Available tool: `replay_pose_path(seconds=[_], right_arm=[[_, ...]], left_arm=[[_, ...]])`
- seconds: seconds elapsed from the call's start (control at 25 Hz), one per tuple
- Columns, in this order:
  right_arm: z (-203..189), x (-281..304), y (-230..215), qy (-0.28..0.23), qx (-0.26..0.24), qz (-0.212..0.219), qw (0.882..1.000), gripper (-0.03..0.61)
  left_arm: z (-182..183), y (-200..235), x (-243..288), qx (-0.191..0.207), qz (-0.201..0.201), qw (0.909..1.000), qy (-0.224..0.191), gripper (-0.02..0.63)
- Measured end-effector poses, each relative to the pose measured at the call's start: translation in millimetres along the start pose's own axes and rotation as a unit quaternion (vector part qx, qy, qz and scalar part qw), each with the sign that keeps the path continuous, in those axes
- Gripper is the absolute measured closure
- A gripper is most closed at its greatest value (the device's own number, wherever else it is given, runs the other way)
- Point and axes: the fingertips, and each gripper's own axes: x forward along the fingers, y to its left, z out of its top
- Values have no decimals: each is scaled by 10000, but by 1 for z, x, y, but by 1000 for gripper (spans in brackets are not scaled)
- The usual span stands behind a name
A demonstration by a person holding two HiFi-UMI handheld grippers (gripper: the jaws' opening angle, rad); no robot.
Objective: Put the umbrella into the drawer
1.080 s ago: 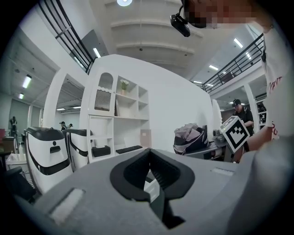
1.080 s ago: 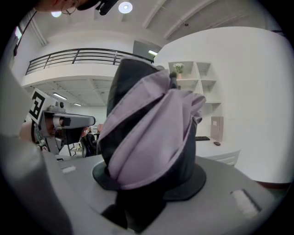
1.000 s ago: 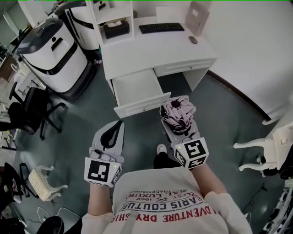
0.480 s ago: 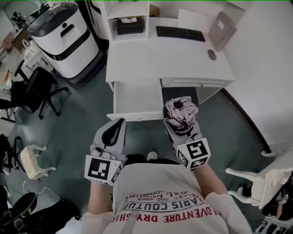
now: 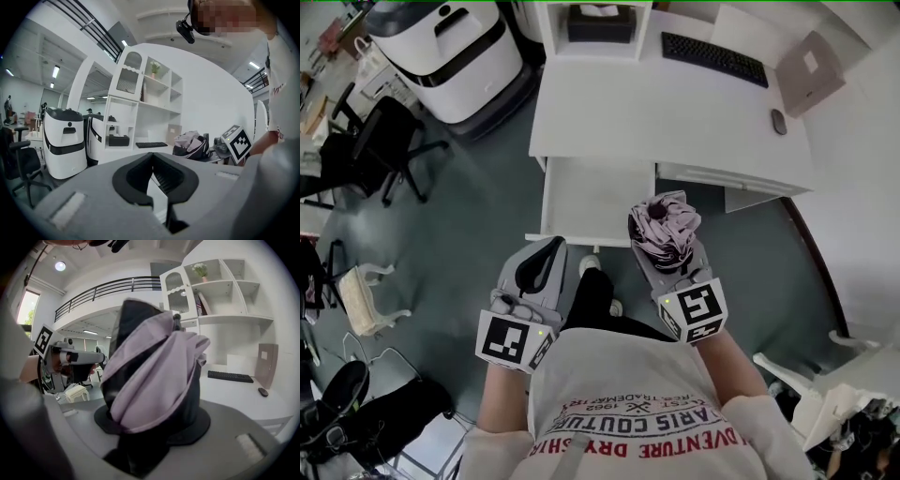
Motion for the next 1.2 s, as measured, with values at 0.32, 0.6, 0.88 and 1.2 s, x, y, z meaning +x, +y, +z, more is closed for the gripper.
replay_pose_path(seconds=[0.32,0.6,0.88,1.2], right_arm=[[-23,104,-19,527,-388,573,9962,376],[-80,196,-19,1477,-558,1256,9794,374],[-179,258,7,2593,-910,2121,9378,370],[-268,301,8,3775,-804,2263,8943,367]], left_arm=[[-25,55,68,120,-120,9998,-102,607],[-72,116,98,-71,60,9994,322,607],[-121,161,108,-429,301,9973,509,607],[-150,197,124,-690,361,9952,590,607]])
